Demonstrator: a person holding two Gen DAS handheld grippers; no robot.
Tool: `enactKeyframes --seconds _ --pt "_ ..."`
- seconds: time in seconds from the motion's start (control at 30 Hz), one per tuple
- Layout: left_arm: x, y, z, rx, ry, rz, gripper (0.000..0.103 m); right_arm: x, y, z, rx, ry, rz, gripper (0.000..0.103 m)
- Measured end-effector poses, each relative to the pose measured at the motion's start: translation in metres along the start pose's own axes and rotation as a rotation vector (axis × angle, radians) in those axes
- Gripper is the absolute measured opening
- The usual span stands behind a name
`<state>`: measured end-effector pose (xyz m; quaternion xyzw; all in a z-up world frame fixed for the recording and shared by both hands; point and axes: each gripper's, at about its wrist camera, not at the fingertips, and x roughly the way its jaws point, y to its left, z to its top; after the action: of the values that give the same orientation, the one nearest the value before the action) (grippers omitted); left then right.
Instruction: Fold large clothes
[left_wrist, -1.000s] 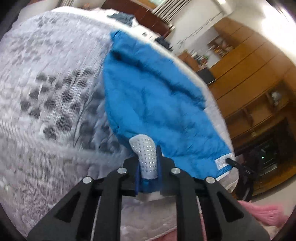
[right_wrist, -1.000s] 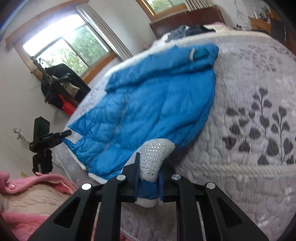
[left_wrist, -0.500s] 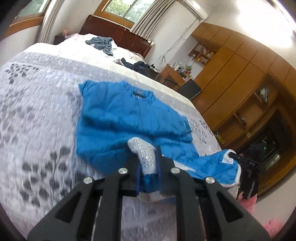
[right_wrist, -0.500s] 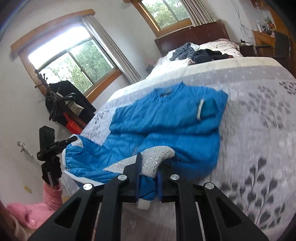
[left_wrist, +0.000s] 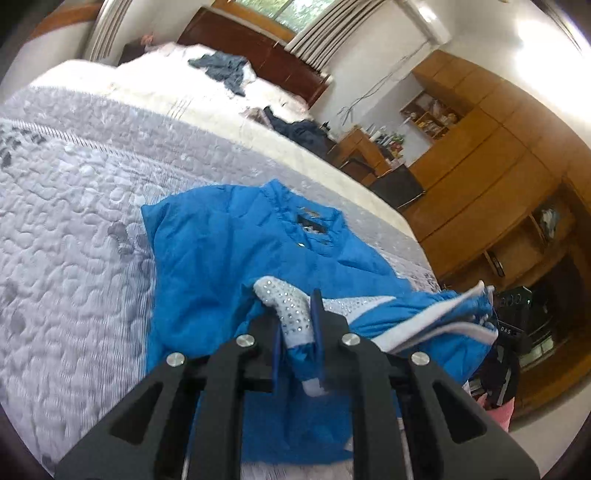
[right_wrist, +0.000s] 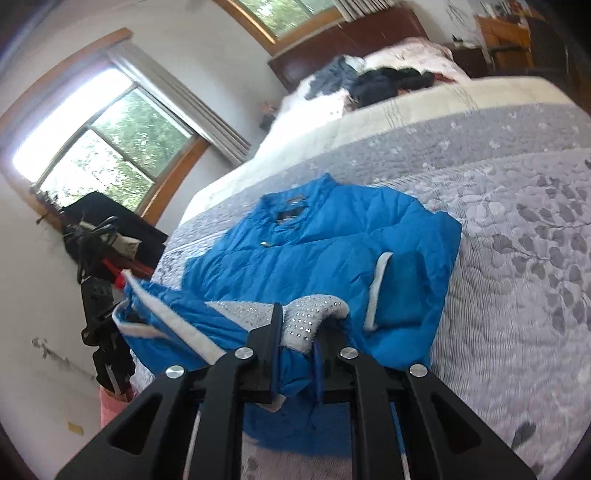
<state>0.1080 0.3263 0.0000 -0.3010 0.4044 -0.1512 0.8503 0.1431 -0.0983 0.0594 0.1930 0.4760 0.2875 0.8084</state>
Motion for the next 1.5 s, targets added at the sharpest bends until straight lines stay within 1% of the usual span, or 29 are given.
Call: enactKeyframes --seconds 0.13,0.2,0.3,0.4,0.5,0.6,0.73,0.8,0.83,0.87,0.9,0.93,1.0,1.07,1.1,1.13,1.17,1.23,1.3,1.37,1.4,1.47,1.5 --pt "0.036 0.021 0.018 -0.047 0.054 0.039 0.013 0.031 -0.023 0.018 0.051 0.040 -0.034 0.013" --pt "0.049 0.030 0.022 -0.071 0.069 0.055 0.014 0.043 -0.032 0.024 0.071 0.059 -0.052 0.014" --pt "0.061 0.040 0.029 -0.085 0.075 0.058 0.015 0.061 -0.046 0.031 0.098 0.087 -0.075 0.014" --pt "0.067 0.042 0.034 -0.095 0.079 0.053 0.016 0.068 -0.053 0.034 0.112 0.098 -0.075 0.014" --pt "0.066 0.040 0.035 -0.095 0.085 0.052 0.016 0.068 -0.051 0.034 0.095 0.103 -0.082 0.014" --pt "0.058 0.039 0.036 -0.112 0.088 0.028 0.019 0.061 -0.048 0.032 0.082 0.096 -0.070 0.018" --pt "0.036 0.047 0.030 -0.133 0.084 -0.028 0.025 0.041 -0.046 0.025 0.070 0.083 -0.037 0.028" --pt "0.023 0.047 0.027 -0.127 0.076 -0.039 0.028 0.032 -0.045 0.022 0.062 0.072 -0.039 0.036" --pt "0.018 0.047 0.025 -0.119 0.070 -0.033 0.030 0.025 -0.044 0.021 0.053 0.057 -0.061 0.052" --pt "0.012 0.047 0.022 -0.109 0.056 -0.018 0.038 0.017 -0.043 0.020 0.038 0.034 -0.103 0.064" --pt "0.002 0.048 0.021 -0.098 0.029 0.004 0.045 0.012 -0.042 0.019 0.022 0.017 -0.138 0.064" --pt "-0.005 0.049 0.020 -0.091 0.012 0.014 0.045 0.006 -0.041 0.017 -0.005 0.005 -0.178 0.064" --pt "-0.018 0.049 0.021 -0.052 -0.029 0.047 0.045 0.001 -0.041 0.017 -0.012 0.001 -0.175 0.064" --pt "-0.021 0.046 0.024 -0.009 -0.039 0.072 0.046 0.001 -0.038 0.020 -0.033 -0.002 -0.172 0.064" --pt "-0.018 0.042 0.025 0.027 -0.028 0.075 0.050 0.002 -0.034 0.022 -0.056 -0.004 -0.181 0.064" --pt "-0.015 0.039 0.026 0.056 -0.017 0.077 0.051 0.005 -0.031 0.024 -0.071 0.000 -0.184 0.070" --pt "-0.010 0.035 0.027 0.090 -0.010 0.094 0.054 0.010 -0.028 0.027 -0.090 0.009 -0.186 0.078" --pt "0.001 0.027 0.027 0.164 -0.005 0.161 0.058 0.023 -0.021 0.031 -0.131 0.036 -0.207 0.083" --pt "0.015 0.018 0.027 0.229 0.013 0.198 0.059 0.038 -0.017 0.036 -0.163 0.061 -0.237 0.083" --pt "0.025 0.014 0.029 0.268 0.034 0.205 0.060 0.049 -0.015 0.039 -0.184 0.078 -0.246 0.083" --pt "0.032 0.011 0.030 0.290 0.044 0.209 0.061 0.055 -0.015 0.041 -0.192 0.084 -0.248 0.083" --pt "0.043 0.004 0.031 0.348 0.049 0.244 0.067 0.067 -0.016 0.046 -0.210 0.098 -0.245 0.083" --pt "0.050 0.001 0.032 0.371 0.054 0.262 0.067 0.074 -0.016 0.048 -0.222 0.110 -0.241 0.083"
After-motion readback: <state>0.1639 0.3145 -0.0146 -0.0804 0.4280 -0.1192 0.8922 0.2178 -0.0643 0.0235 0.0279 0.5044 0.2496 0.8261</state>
